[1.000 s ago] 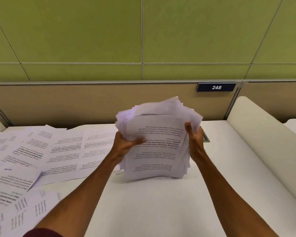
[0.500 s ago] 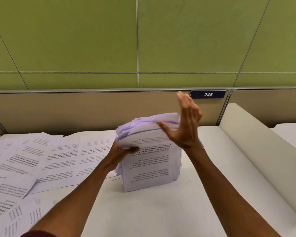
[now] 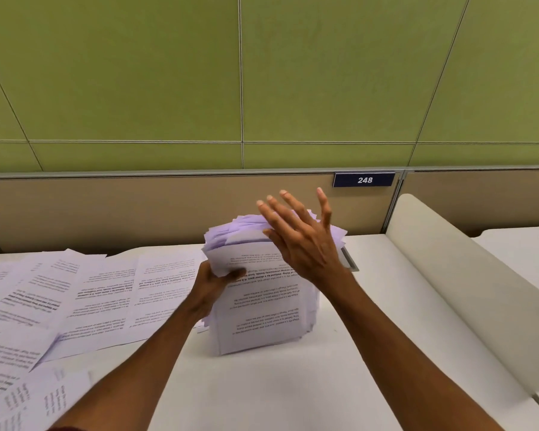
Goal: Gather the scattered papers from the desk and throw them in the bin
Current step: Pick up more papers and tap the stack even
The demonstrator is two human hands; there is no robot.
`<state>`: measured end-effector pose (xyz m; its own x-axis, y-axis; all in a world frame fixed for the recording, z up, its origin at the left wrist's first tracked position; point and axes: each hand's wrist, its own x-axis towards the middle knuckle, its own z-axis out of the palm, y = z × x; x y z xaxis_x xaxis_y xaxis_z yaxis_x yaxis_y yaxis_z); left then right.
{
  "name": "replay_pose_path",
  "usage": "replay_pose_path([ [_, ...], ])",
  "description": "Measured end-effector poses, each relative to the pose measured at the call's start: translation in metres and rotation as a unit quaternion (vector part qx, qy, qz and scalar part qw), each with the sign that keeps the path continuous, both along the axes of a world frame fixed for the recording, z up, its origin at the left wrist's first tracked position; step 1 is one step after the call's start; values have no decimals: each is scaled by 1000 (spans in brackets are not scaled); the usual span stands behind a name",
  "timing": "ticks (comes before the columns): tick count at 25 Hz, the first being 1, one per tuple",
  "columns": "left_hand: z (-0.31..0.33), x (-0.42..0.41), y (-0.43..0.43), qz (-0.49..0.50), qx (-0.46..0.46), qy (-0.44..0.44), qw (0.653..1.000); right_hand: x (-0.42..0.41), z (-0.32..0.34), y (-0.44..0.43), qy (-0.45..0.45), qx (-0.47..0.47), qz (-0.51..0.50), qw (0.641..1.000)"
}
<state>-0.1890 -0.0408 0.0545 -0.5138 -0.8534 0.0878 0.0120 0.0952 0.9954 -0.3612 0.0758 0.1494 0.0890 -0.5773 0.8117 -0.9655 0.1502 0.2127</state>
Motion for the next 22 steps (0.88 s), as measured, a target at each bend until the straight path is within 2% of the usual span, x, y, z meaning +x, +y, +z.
replay_pose_path([
  [1,-1,1,0,-1,4,-2,1000,-3,-5,1,-9,40,-28,999],
  [3,-1,1,3,3,10,-5,1000,-14,-13,3,-81,53,-86,992],
  [5,1,4,5,15,25,12,999,-29,-17,8,-223,4,-56,973],
  [6,1,5,5,16,33,24,999,-36,-20,14,-321,-17,-7,947],
  [7,0,7,5,15,36,31,999,-43,-25,19,-437,-28,59,897],
  [8,-1,9,4,11,38,35,999,-48,-31,24,-545,-23,122,829],
  [9,-2,11,4,6,39,39,998,-49,-39,28,-613,6,157,774],
  [10,-1,11,5,0,42,44,998,-48,-46,30,-645,49,171,743],
  [12,6,10,8,-20,44,46,998,-50,-56,29,-658,87,197,722],
  [16,28,2,6,-36,-21,12,999,-54,-52,26,-687,-15,232,689],
  [22,24,-11,7,28,-10,20,999,-43,-46,28,-649,-29,213,730],
])
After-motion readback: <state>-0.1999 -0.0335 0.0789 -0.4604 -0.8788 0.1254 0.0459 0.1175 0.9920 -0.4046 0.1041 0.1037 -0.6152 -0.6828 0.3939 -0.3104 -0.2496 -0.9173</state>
